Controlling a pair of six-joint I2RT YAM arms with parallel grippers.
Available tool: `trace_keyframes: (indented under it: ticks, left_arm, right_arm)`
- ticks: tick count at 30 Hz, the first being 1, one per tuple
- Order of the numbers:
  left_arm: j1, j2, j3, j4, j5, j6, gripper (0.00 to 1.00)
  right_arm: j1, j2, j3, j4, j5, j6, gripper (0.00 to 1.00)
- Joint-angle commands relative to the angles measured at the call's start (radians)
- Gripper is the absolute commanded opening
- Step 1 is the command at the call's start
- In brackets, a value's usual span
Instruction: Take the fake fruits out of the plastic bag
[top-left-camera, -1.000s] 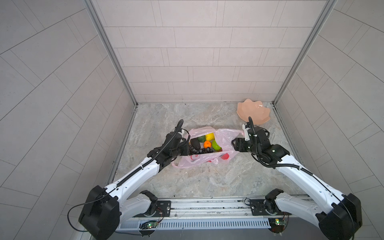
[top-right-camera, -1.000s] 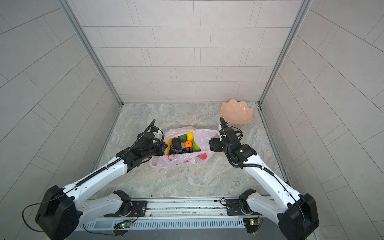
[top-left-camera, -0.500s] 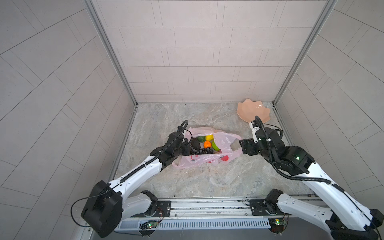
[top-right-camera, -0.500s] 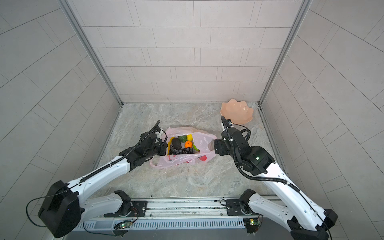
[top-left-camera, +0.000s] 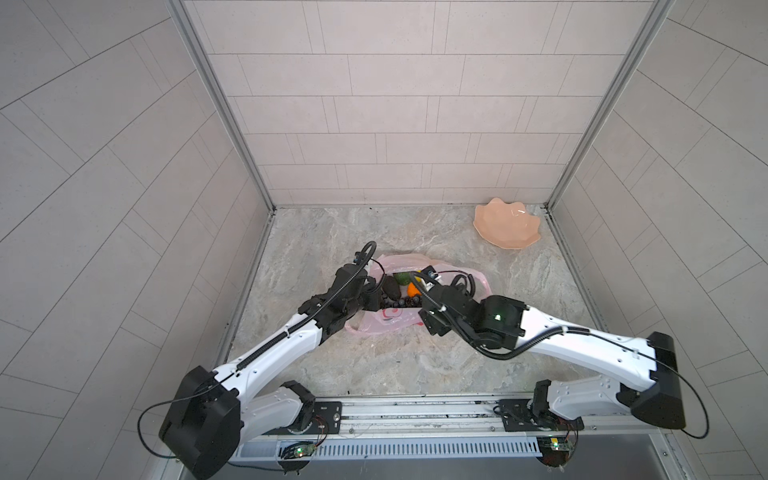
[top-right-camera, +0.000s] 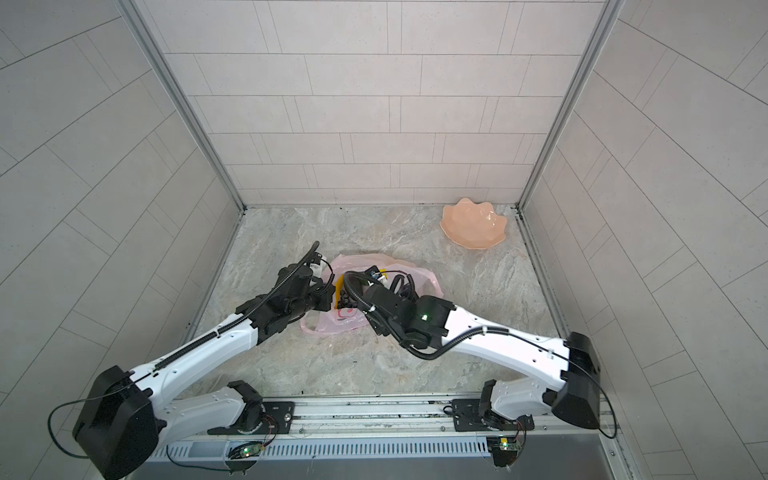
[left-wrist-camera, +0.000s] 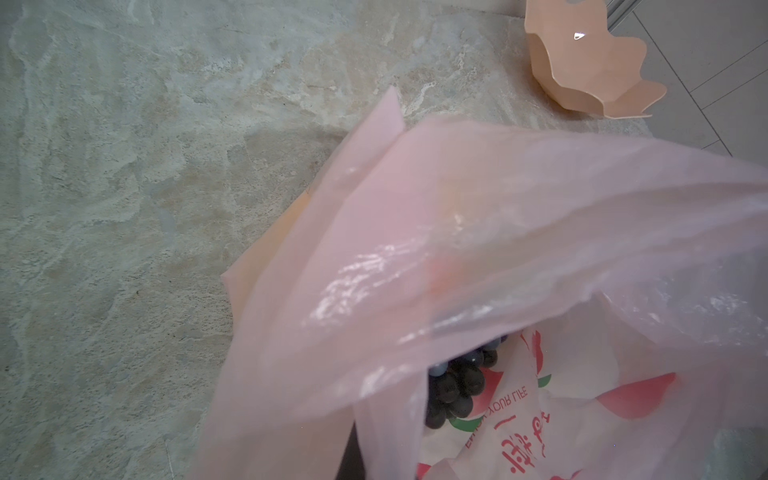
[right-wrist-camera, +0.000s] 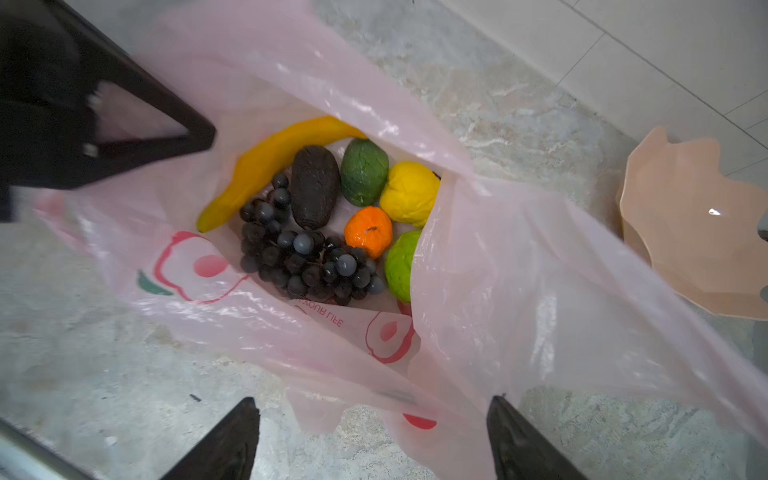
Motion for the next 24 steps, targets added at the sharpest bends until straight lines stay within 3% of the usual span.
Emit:
trace_keyframes:
  ticks: [1,8,14,17,20,22,24]
  left_arm:
    - [-0.007,-0.052,-0.029,0.017,-0.037,0.014,0.00]
    - [-0.008,-0.081,-0.057,0.028,-0.070,0.012,0.00]
    - [-0.007,-0.080,-0.055,0.019,-0.083,0.012,0.00]
    - [-0.008,-0.097,-0.061,0.014,-0.110,0.006,0.00]
    - [-0.007,-0.137,-0.088,0.035,-0.135,-0.006,0.00]
    - [-0.007,-0.144,-0.094,0.037,-0.147,-0.007,0.00]
    - [-0.007,-0.146,-0.092,0.031,-0.164,-0.008,0.00]
  right_arm:
    - [-0.076,0.059,0.033,0.022,0.057,0.011,0.88]
    - [-0.152,0.243,0.075,0.032,0.215,0.006,0.89]
    - [-0.202,0.318,0.083,0.054,0.224,-0.020,0.82]
    - [-0.216,0.341,0.090,0.054,0.237,-0.036,0.68]
    - [-0.231,0.329,0.085,0.071,0.227,-0.057,0.43]
    - [-0.233,0.304,0.081,0.095,0.174,-0.100,0.24]
    - [-0.238,0.259,0.083,0.107,0.043,-0.147,0.10]
